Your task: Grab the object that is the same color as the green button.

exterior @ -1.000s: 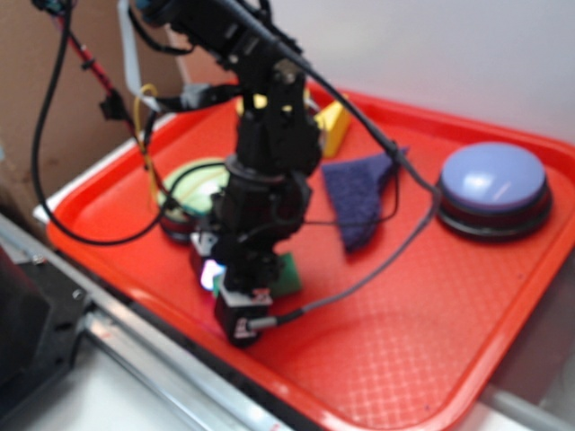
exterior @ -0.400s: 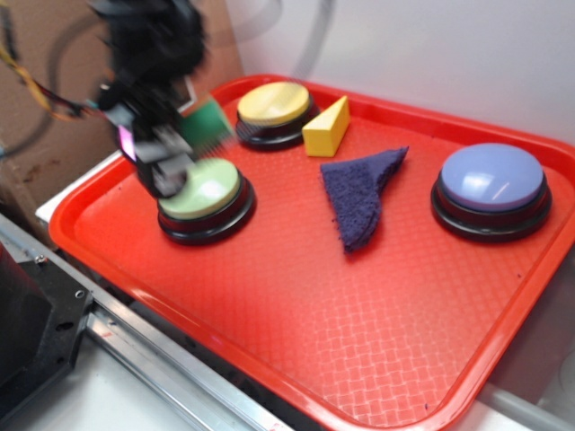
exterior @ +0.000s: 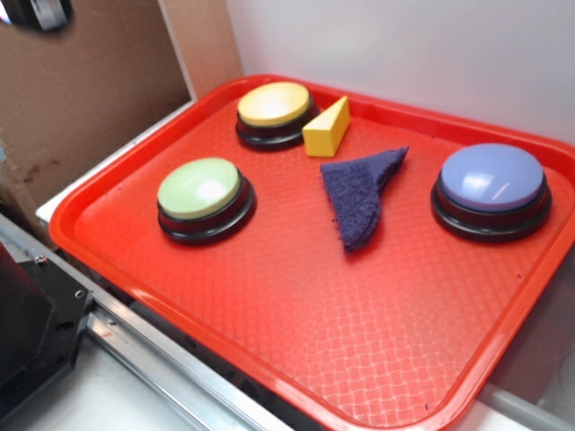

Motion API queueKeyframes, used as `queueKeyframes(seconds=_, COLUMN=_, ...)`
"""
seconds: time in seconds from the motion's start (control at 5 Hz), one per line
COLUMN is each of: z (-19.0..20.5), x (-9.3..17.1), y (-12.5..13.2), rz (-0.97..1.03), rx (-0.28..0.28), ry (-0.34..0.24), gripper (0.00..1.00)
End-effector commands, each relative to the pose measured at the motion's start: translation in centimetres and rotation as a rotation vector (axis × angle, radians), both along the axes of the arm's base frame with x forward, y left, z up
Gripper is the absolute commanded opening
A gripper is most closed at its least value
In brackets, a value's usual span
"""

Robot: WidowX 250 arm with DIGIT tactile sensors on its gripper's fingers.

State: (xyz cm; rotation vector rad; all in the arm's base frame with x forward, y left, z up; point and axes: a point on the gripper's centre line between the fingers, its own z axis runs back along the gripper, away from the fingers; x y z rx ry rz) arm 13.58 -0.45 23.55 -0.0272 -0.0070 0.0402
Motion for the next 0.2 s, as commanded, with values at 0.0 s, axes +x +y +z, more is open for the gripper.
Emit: queueKeyframes(seconds=0.0, z=3.17, x=-2.32, y=0.45, rz=0.096, rx=0.029, ry=-0.104, gripper=0.00)
